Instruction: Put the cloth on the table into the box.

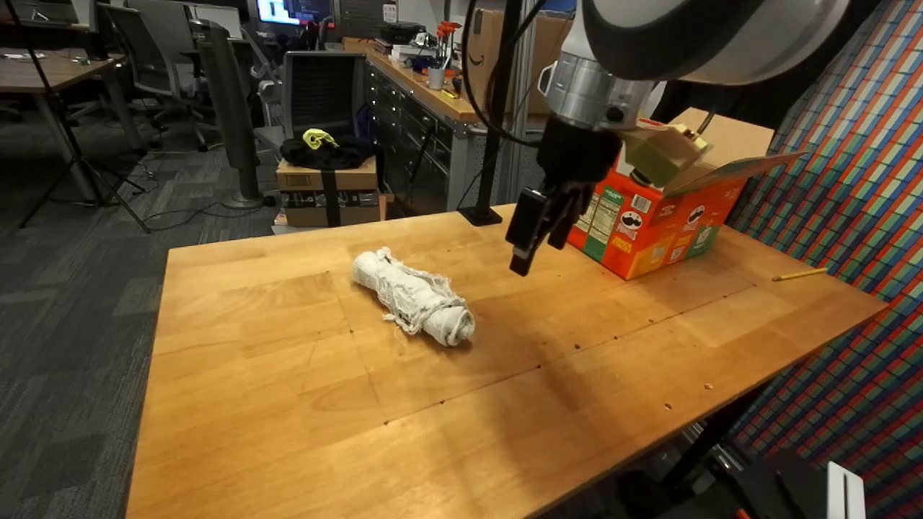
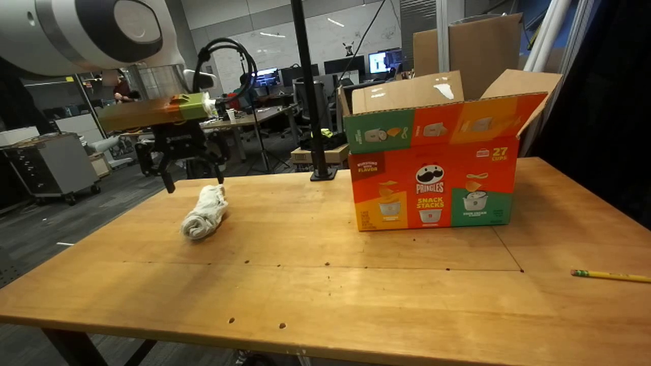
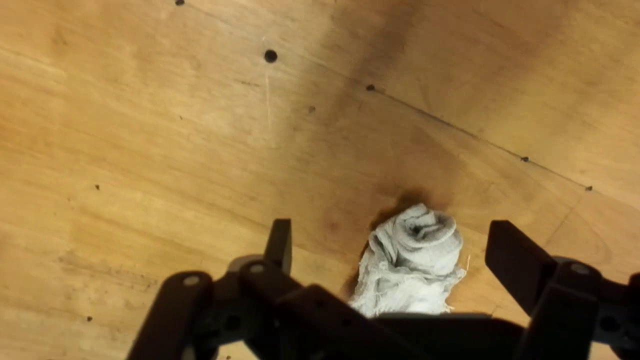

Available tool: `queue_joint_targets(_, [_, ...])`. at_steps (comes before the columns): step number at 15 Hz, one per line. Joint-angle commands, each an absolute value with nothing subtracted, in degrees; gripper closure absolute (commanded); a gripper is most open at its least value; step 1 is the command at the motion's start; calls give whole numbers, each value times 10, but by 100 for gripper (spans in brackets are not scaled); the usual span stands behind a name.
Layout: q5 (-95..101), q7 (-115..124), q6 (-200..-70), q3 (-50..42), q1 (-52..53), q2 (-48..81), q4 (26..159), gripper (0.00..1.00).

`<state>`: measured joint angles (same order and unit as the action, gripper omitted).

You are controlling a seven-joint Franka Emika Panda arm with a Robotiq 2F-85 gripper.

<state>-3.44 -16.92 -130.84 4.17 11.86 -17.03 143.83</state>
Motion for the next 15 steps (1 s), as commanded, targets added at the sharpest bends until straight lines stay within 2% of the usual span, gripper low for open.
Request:
queue_joint_targets(1, [-29, -182, -1345, 57, 122, -92, 1366, 0])
queue_joint_targets(8, [12, -144, -1365, 98, 121, 32, 1256, 0])
queue_joint_targets(15, [56, -109, -1362, 121, 132, 105, 1199, 0])
